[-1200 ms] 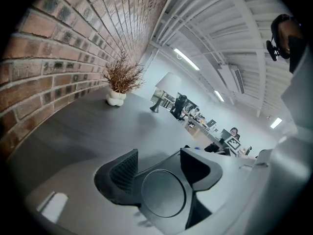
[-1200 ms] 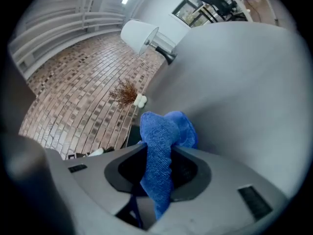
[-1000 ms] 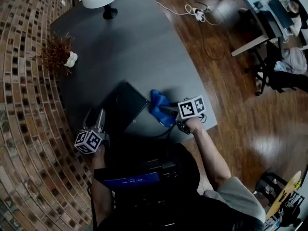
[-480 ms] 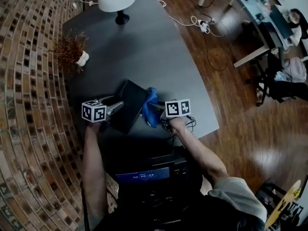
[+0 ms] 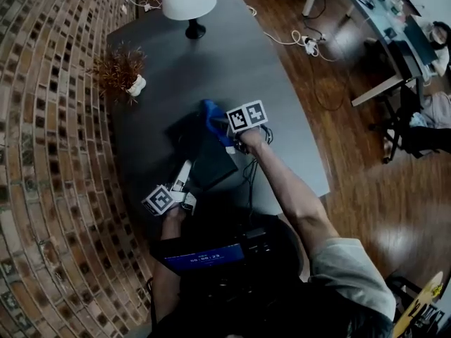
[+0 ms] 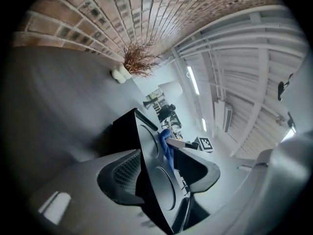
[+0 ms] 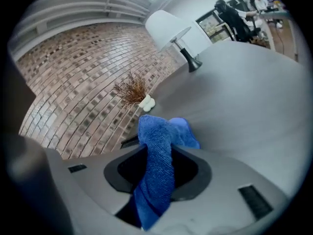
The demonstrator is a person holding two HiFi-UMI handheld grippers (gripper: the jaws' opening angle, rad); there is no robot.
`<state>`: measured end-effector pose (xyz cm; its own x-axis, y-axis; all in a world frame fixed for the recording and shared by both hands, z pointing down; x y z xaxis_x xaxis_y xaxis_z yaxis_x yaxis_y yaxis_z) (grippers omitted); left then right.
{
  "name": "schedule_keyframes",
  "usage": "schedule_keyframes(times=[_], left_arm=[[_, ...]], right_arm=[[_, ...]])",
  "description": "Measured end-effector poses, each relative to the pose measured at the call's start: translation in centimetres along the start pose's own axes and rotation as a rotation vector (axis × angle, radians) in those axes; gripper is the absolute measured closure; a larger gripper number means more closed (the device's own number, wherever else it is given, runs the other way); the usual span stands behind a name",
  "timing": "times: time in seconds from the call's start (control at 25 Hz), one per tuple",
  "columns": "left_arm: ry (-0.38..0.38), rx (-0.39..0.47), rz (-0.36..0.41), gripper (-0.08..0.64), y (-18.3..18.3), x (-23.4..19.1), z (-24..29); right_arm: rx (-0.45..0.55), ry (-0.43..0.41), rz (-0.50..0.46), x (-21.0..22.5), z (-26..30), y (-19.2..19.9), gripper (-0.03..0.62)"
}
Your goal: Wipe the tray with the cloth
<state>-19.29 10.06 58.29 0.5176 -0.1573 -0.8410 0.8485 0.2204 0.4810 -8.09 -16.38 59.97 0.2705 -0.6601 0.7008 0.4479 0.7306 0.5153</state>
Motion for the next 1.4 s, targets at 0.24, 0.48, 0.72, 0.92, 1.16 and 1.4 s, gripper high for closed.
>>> schedule_keyframes(times=[0.24, 0.48, 0.72, 0.92, 1.16, 1.4], left_arm=[[0.069, 0.051, 0.041, 0.390, -2.7, 0.0, 0.3], [0.035, -0.034, 0.132, 0.378, -3.8, 1.0, 3.8], [-0.034, -0.126, 0.253, 0.379, -5.2, 1.0, 3.9], [0.000, -0.184, 0.466, 0.380, -2.5, 5.4, 2.2], [-0.044, -0.251, 0.625, 0.410, 1.4, 5.6, 1.7], [-0.018, -0.267, 0.632, 0.414, 2.6, 6.0, 2.4]], right_arm=[[0.025, 0.046, 0.138, 1.2, -8.0, 6.2, 0.457], [0.030, -0.036, 0.297, -2.7, -6.6, 13.5, 0.463], [0.022, -0.035, 0.262, -4.5, -7.6, 16.3, 0.460], [-0.003, 0.299, -0.008, 0.6, -14.4, 12.7, 0.451], [-0.248, 0.649, -0.397, 3.7, -17.9, 12.0, 0.389], [-0.105, 0.705, -0.275, 4.8, -23.6, 12.1, 0.137]])
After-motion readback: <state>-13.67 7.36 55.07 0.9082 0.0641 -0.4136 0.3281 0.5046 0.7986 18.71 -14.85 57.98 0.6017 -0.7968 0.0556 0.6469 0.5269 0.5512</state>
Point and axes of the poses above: the fingertips, and each gripper's own axes: z forward along the fingers, x to its right, y out of its underside, the point moved 8 cm from there along -z, backward along the fingers, and after that the axes turned 3 degrees about -y, right-handed, at the moved point
